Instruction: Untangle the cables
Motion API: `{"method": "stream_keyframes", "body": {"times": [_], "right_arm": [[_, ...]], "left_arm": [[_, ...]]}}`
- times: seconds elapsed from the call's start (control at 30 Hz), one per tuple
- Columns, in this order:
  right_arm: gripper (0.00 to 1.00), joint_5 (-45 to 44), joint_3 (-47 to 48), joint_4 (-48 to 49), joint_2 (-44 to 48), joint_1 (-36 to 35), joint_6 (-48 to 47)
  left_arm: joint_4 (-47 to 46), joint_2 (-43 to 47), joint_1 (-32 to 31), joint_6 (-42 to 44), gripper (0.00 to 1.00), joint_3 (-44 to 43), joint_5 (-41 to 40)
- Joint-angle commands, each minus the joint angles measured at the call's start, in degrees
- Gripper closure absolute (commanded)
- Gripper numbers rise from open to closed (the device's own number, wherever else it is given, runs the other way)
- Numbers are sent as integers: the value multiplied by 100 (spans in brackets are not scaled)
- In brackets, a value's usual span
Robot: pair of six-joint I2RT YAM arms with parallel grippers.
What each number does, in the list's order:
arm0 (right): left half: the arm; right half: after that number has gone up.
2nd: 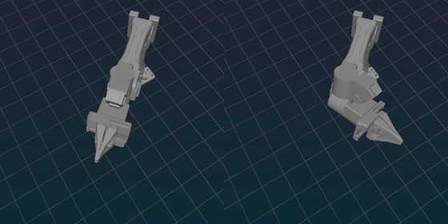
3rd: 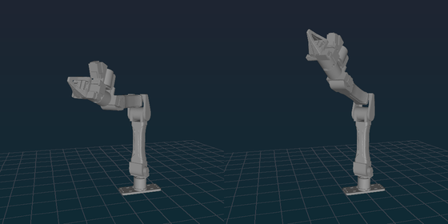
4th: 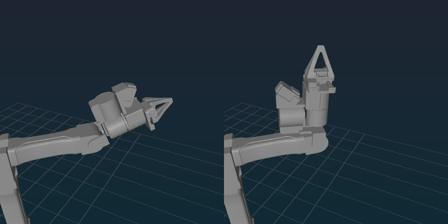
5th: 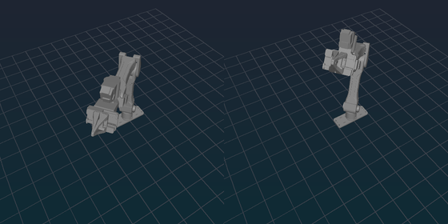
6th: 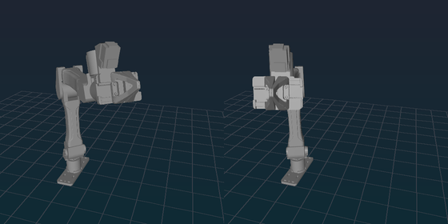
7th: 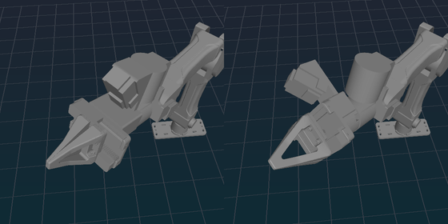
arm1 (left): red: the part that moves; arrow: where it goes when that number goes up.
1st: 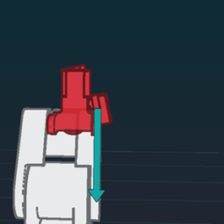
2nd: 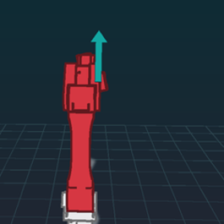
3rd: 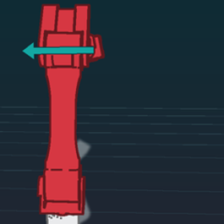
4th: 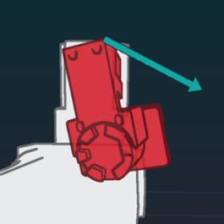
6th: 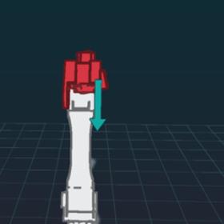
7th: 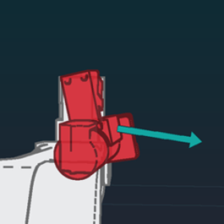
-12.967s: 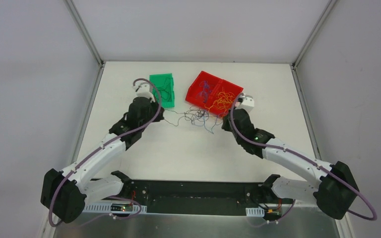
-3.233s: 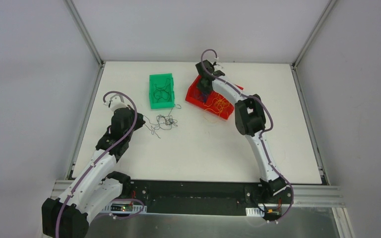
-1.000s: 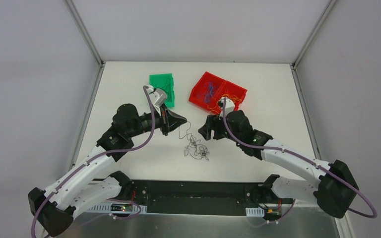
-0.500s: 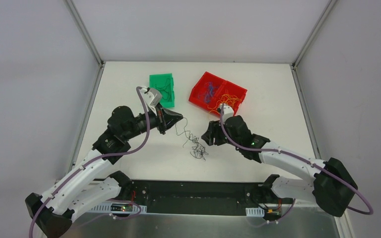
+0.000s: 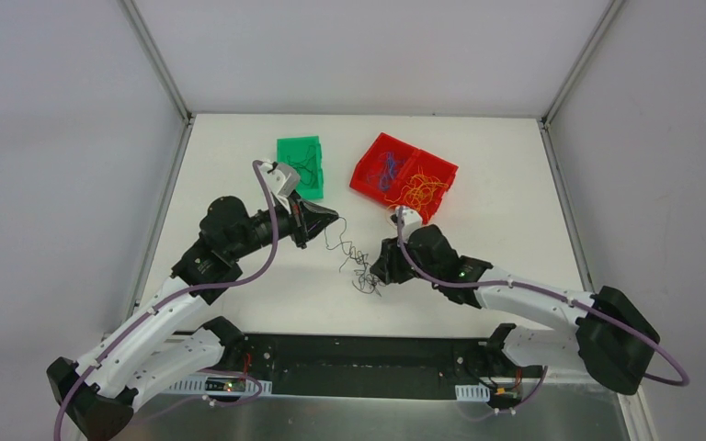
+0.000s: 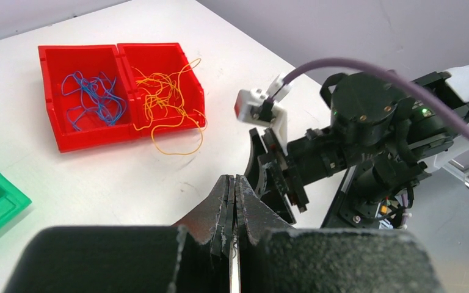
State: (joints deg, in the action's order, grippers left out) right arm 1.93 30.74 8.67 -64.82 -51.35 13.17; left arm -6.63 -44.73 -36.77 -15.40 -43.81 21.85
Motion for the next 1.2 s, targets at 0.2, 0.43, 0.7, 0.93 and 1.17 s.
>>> {"method": "stream_keyframes", "body": {"times": [0.2, 0.43, 0.7, 0.93, 1.17], "right_arm": [[98, -708, 468, -139, -558, -235, 34], [100, -3181, 270, -1093, -7, 367, 1308], [100, -3091, -165, -1116, 899, 1003, 1728], [100, -2980, 20, -1238, 593, 977, 1633], [100, -5951, 614, -3510, 612, 987, 3896]], "left_arm": [[16, 121, -32, 159, 100, -63, -507], [559, 483, -32, -47, 100, 164, -3083], [713, 680, -32, -166, 100, 312, -3977], [838, 225, -32, -124, 100, 102, -3807], [1302, 841, -32, -954, 100, 447, -6815]]}}
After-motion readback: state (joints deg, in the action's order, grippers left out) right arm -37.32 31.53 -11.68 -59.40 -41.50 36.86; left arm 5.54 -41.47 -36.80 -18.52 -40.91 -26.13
